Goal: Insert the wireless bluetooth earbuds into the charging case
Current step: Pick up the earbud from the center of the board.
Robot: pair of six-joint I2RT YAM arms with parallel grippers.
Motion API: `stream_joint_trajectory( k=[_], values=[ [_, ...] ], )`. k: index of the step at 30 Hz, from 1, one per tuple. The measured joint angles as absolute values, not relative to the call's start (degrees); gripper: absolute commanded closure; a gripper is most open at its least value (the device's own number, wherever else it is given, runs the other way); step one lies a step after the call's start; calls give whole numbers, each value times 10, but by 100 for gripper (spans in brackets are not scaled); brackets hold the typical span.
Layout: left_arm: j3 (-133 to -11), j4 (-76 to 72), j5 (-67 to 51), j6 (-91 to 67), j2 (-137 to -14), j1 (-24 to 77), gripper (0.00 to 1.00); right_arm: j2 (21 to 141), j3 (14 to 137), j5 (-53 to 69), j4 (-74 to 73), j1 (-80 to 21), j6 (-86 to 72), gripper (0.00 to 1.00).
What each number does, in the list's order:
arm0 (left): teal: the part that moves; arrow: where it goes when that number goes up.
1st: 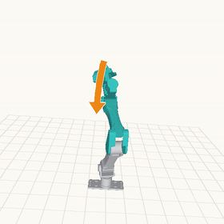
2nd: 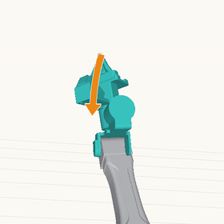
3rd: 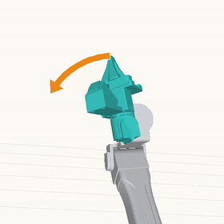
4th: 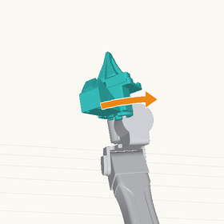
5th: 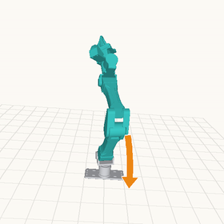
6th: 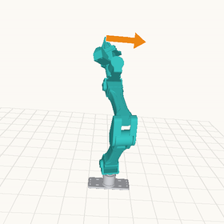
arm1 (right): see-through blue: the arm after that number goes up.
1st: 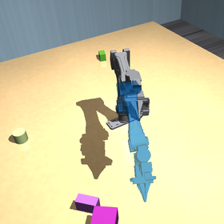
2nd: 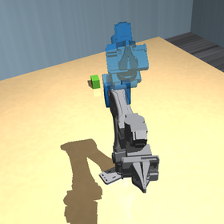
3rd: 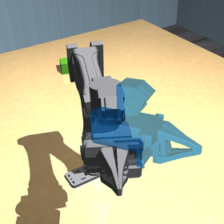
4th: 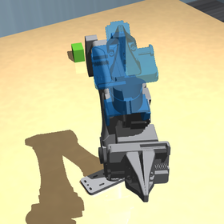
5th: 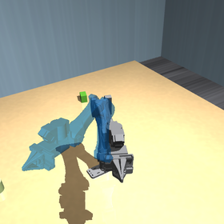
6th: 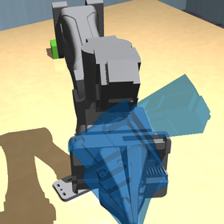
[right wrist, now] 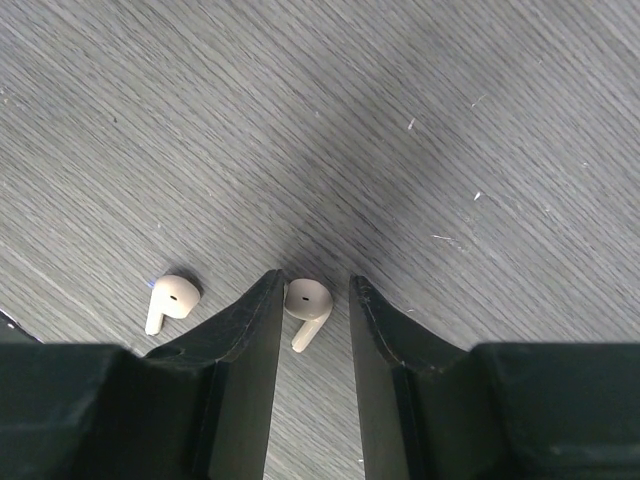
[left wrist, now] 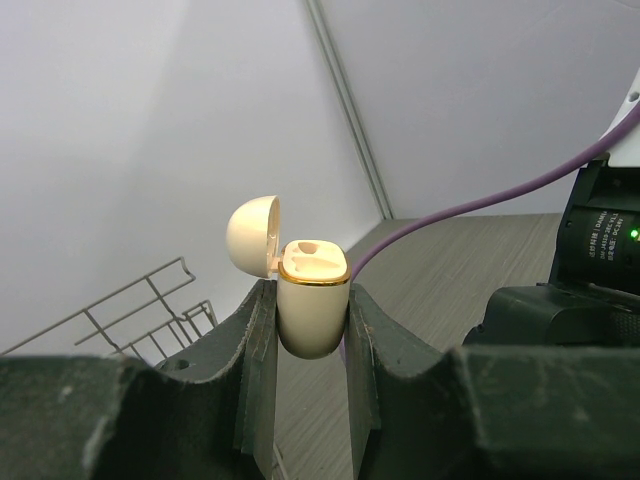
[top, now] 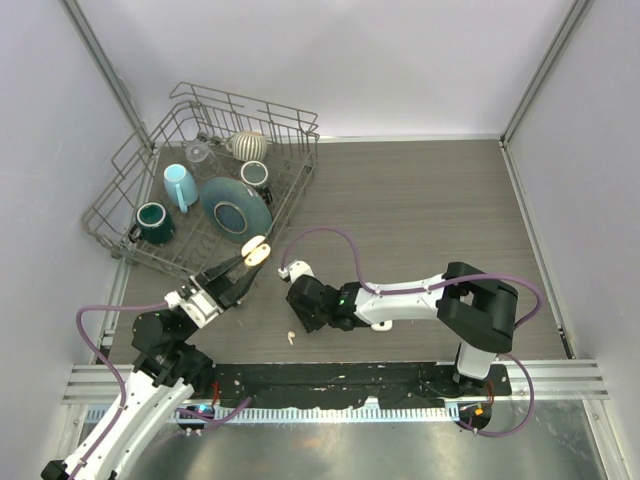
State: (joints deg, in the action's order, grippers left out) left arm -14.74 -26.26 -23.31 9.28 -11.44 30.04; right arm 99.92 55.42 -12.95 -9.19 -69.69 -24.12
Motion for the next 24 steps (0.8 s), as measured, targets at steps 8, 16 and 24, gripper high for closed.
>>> stream_joint_trajectory(
  k=[8, 16, 24],
  values=[
    [-147, -262, -233, 93, -114, 300, 100, 1005, 565, -130, -107, -697, -241, 60],
    [-147, -262, -233, 93, -114, 300, 100, 1016, 582, -138, -126, -701, -240, 60],
    [-147, -262, -233, 93, -114, 300, 100, 1021, 590, -145, -136, -704, -238, 60]
  ],
)
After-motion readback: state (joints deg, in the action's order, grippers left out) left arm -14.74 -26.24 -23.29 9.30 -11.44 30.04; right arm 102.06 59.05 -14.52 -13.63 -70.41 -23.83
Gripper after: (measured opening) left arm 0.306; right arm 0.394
